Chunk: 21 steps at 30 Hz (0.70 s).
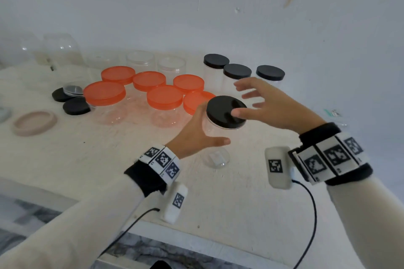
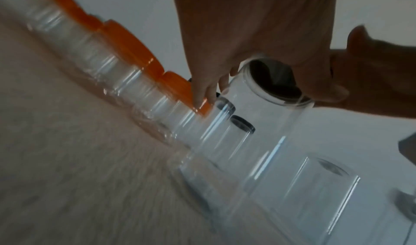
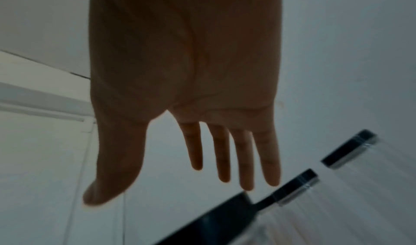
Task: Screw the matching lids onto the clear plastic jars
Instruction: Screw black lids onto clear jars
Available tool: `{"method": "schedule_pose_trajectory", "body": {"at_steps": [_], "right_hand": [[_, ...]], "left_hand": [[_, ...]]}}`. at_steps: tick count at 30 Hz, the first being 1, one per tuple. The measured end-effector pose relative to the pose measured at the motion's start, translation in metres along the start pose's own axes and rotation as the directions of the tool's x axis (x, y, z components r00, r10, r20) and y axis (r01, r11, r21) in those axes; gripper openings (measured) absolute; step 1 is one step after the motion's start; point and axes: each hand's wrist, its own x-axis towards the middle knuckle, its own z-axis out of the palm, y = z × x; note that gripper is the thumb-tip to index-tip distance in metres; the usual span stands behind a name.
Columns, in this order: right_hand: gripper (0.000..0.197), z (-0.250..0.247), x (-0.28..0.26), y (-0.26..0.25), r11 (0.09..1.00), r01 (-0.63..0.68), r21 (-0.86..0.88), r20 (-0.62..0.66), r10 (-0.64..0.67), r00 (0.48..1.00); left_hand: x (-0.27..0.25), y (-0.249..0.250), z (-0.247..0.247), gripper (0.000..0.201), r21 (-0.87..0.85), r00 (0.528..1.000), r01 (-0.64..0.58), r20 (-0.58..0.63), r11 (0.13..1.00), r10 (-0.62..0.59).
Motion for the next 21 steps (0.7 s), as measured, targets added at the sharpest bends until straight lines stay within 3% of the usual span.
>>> {"method": "schedule_pose_trajectory", "body": {"at_steps": [2, 6, 14, 21], "right_hand": [[0.075, 0.001, 0.008, -0.012, 0.984, 0.033, -0.175, 0.117, -0.012, 0.993], [0.079, 0.001, 0.022, -0.025, 0.905, 0.13, -0.405, 0.255, -0.025, 0.967], [0.066, -0.003, 0.031, -0.039, 0.872, 0.178, -0.455, 0.354, -0.006, 0.935], [0.071, -0.005, 0.035, -0.042, 0.862, 0.251, -0.44, 0.483, -0.009, 0.875]], "left_hand": [[-0.001, -0.003, 0.008, 0.09, -0.048, 0.999, 0.0, -0.033, 0.999, -0.002], [-0.001, -0.008, 0.016, 0.092, -0.092, 0.995, -0.025, -0.094, 0.995, 0.017], [0.0, -0.011, 0.015, 0.096, -0.123, 0.997, -0.021, -0.081, 0.992, 0.011], [0.001, -0.012, 0.009, 0.099, -0.139, 0.999, 0.031, -0.023, 0.99, -0.034]]}}
